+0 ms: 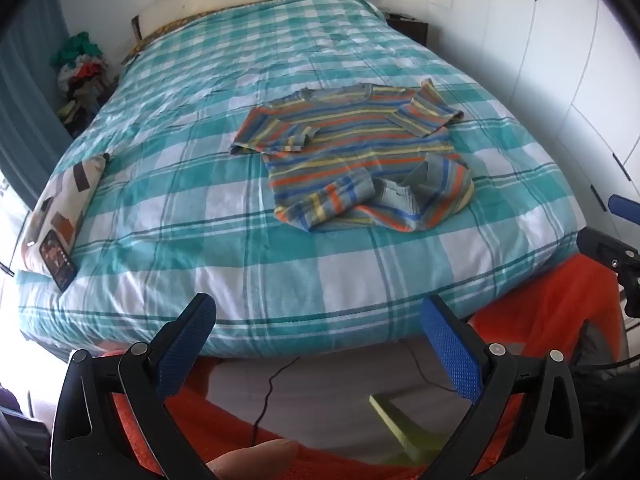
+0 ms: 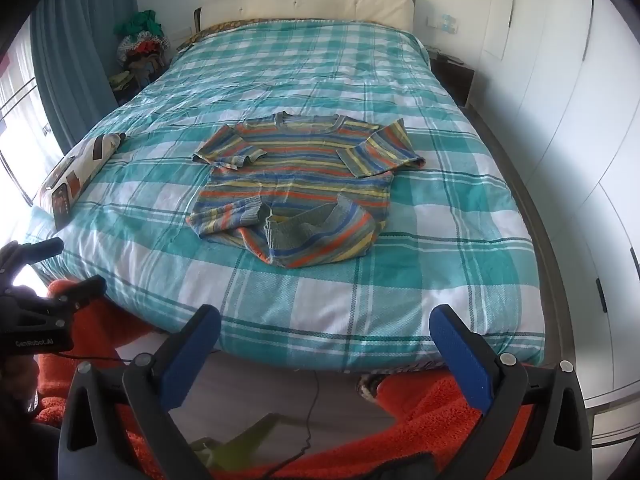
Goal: Fold small clothes
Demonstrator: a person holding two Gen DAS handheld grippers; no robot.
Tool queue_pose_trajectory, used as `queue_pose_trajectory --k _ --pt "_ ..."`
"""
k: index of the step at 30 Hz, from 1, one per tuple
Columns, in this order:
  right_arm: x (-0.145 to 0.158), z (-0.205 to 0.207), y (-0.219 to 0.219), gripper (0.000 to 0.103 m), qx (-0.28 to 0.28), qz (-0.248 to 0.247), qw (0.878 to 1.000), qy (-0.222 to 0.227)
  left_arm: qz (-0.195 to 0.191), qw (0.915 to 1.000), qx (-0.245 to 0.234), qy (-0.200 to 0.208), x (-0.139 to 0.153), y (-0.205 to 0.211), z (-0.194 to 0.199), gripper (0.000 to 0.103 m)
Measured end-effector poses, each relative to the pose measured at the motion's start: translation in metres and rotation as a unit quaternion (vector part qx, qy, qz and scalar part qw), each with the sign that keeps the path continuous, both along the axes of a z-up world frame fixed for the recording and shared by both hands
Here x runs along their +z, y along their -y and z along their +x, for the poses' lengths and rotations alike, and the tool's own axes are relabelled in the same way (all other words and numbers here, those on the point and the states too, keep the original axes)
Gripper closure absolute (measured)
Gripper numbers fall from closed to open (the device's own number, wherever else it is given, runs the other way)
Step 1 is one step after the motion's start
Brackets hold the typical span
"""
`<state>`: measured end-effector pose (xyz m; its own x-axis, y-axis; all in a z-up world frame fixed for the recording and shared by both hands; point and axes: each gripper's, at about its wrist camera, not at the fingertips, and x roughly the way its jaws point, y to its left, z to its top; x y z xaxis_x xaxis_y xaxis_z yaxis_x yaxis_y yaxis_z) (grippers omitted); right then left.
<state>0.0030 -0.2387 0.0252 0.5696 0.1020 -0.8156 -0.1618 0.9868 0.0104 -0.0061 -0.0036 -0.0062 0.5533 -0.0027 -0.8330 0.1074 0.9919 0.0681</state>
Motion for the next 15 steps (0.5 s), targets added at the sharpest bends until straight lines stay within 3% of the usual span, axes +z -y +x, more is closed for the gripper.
queue_pose_trajectory --k 15 --pt "-0.0044 -0.0002 -0.0063 0.0 0.001 0.0 1.0 0.0 0.005 0.9997 -0.011 -0.02 0.0008 0.0019 0.0082 0.001"
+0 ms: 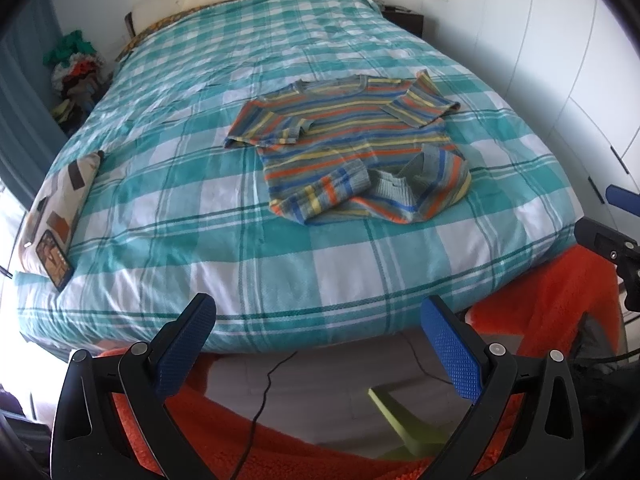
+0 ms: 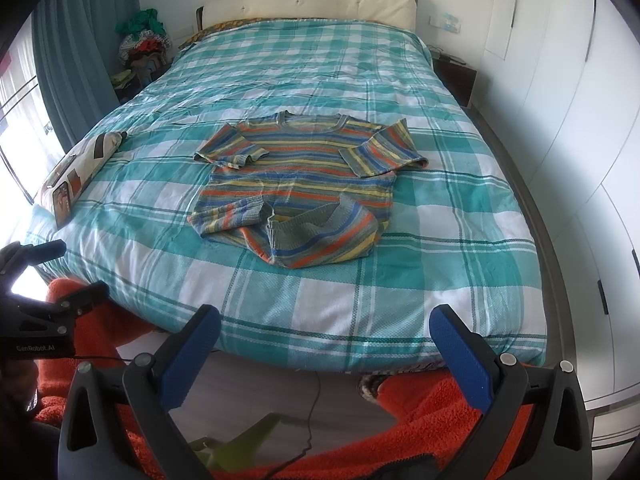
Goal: Fold small clothes
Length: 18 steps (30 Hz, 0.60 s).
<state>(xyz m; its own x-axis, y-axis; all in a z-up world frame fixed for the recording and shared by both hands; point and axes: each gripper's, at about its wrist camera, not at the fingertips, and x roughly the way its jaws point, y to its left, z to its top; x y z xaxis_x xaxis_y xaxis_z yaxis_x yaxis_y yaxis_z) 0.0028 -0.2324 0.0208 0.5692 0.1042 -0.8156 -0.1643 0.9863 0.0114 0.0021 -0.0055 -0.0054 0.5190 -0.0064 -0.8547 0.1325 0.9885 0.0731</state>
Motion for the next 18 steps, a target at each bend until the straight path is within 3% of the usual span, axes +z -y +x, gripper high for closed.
queue_pose_trajectory --k 10,18 --pt "0.0 0.002 0.0 0.0 0.0 -0.001 1.0 0.001 0.009 0.9995 0.003 0.031 0.012 -0.005 0.005 0.001" --pt "0.002 0.005 0.002 0.0 -0.001 0.002 1.0 0.002 -0.02 0.9997 0.011 0.008 0.007 -0.003 0.002 0.001"
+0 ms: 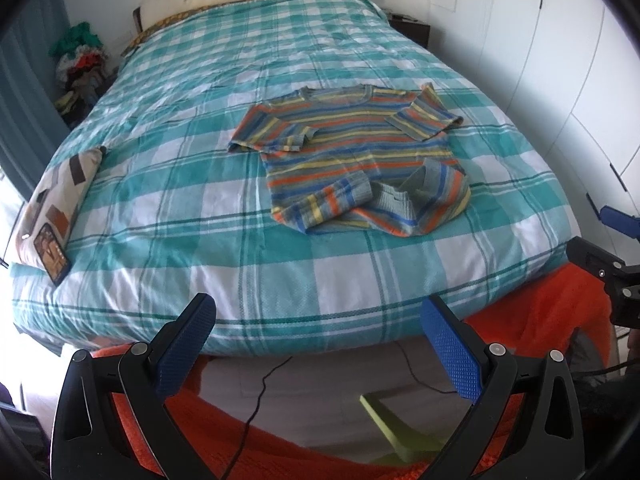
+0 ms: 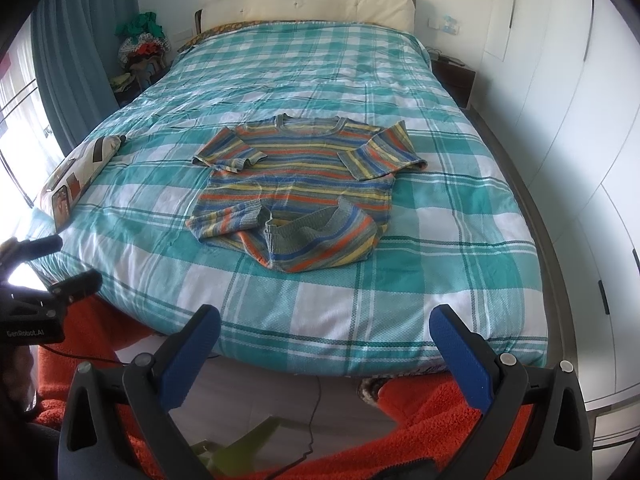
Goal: Fold small clothes
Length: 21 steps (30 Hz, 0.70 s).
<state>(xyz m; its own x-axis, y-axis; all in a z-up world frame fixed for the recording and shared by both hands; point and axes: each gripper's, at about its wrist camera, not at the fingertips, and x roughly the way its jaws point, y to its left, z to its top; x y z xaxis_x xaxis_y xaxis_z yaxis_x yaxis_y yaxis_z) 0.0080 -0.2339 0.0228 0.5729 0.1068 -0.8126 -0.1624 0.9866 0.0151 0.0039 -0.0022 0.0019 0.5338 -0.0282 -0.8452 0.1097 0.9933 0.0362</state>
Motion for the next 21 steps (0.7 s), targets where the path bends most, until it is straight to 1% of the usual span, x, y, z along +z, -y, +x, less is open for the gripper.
queue_pose_trajectory --k 2,6,11,14,18,21 --pt "-0.001 0.001 0.002 0.0 -0.001 0.001 1.0 -0.001 -0.005 0.9999 -0.013 -0.004 0.001 0.004 -0.004 0.001" --pt "-0.003 0.002 0.003 0.0 0.001 0.002 1.0 0.0 -0.034 0.9987 -0.03 -0.023 -0.001 0.004 -0.007 0.001" --pt "-0.005 0.001 0.002 0.0 0.003 0.002 1.0 0.003 -0.018 0.9995 -0.02 -0.015 0.0 0.003 -0.007 0.001" --pt "-0.005 0.002 0.002 0.0 0.001 -0.003 1.0 0.008 -0.028 0.9994 -0.018 -0.01 0.001 -0.005 -0.003 0.001" --pt "0.001 0.005 0.012 0.0 -0.013 -0.01 1.0 0.023 0.002 1.0 0.002 0.008 0.001 -0.02 0.007 0.001" --pt "0.005 0.006 0.022 0.0 -0.025 -0.009 0.999 0.033 0.002 0.9996 0.024 0.013 0.001 -0.035 0.015 0.001"
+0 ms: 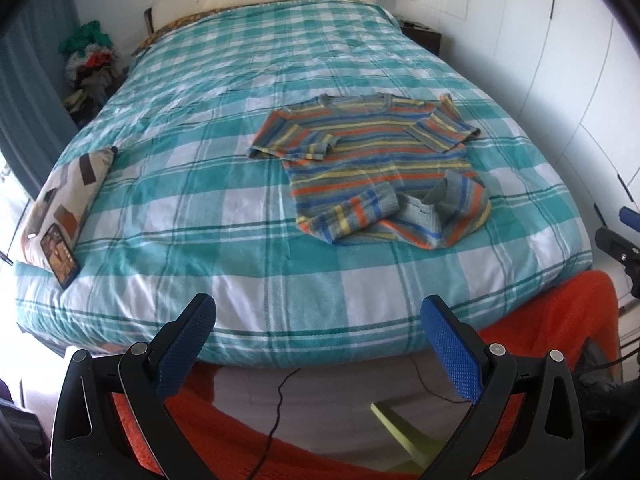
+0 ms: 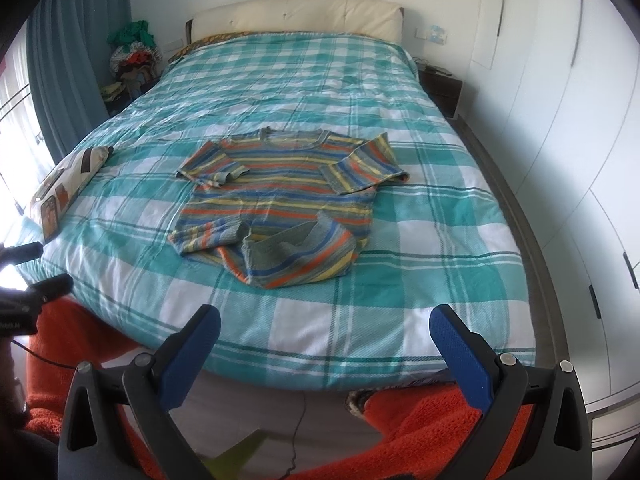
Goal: Fold small clothes
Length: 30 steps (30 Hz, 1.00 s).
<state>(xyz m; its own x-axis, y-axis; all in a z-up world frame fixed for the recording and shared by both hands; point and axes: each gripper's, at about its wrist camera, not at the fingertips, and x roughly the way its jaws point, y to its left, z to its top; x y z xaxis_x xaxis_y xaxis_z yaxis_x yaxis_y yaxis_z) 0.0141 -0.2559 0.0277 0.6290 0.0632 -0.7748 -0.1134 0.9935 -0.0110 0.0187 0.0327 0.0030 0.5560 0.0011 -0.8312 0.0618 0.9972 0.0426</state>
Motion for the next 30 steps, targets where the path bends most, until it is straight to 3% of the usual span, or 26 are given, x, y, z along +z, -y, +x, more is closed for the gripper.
queue_pose_trajectory --k 4,10,15,25,30 --pt "0.001 0.004 0.012 0.0 -0.008 0.0 1.0 0.004 -0.005 0.9997 0.022 0.007 -0.002 -0.009 0.007 0.001" --pt "0.007 0.007 0.02 0.0 -0.022 -0.004 1.0 0.015 -0.032 0.9994 0.003 0.014 0.006 -0.003 0.012 0.001" --pt "0.003 0.006 0.021 0.0 -0.041 -0.022 0.999 0.0 0.004 1.0 0.003 0.006 -0.001 0.009 0.009 0.001" --pt "-0.009 0.005 0.013 0.0 -0.043 -0.074 0.996 -0.016 0.028 0.9995 0.009 -0.006 -0.012 0.01 0.008 0.001" --pt "-0.016 0.006 0.015 0.0 -0.042 -0.076 0.996 -0.025 0.029 0.9995 0.001 -0.012 -0.021 0.01 0.011 0.001"
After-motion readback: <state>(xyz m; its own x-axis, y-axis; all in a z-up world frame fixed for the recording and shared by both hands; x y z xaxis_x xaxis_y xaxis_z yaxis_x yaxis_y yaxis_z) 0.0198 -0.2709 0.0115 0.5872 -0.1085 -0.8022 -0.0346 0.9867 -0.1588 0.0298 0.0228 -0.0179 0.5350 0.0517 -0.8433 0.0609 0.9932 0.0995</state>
